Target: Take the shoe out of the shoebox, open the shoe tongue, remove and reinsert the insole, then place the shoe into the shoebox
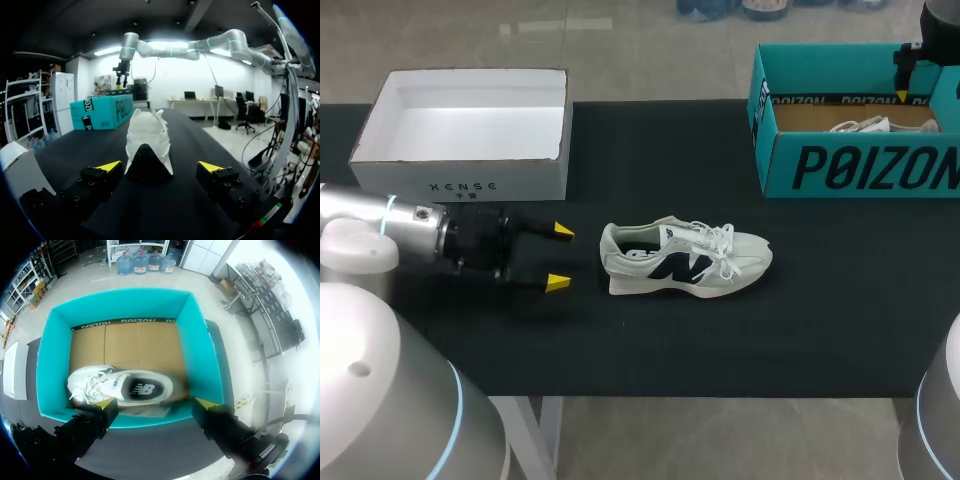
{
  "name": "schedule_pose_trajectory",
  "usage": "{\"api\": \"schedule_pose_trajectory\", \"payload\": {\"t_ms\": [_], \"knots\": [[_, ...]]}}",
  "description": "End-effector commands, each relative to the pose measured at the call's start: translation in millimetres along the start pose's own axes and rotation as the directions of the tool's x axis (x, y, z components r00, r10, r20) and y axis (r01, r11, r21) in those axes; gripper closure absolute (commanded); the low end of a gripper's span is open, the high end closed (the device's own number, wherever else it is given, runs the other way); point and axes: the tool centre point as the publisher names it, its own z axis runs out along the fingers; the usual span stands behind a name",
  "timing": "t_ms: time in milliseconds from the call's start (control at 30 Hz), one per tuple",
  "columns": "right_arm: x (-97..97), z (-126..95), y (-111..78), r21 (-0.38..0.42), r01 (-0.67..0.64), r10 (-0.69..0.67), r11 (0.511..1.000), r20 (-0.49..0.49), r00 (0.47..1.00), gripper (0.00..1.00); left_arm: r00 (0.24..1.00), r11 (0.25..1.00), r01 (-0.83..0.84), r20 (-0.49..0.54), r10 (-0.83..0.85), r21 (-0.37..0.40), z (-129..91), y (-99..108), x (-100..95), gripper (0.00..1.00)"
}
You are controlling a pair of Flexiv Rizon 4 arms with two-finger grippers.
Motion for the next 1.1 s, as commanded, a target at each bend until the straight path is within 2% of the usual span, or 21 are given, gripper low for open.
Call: {"api": "schedule_pose_trajectory", "payload": {"t_ms": [33, 500, 1100], "knots": [[-0.3, 0, -1.2, -0.003, -0.001, 0.001, 1.000, 0.001, 1.000, 0.00, 1.000, 1.000, -0.005, -0.019, 0.005, -0.023, 18, 4, -12.2, 0.00], [-0.3, 0, -1.2, -0.003, -0.001, 0.001, 1.000, 0.001, 1.000, 0.00, 1.000, 0.999, -0.009, -0.028, 0.008, -0.053, 49, 19, -20.0, 0.00], [-0.3, 0, -1.2, -0.003, -0.001, 0.001, 1.000, 0.001, 1.000, 0.00, 1.000, 0.998, -0.017, -0.010, 0.016, -0.061, 71, 29, -27.6, 0.00]]}}
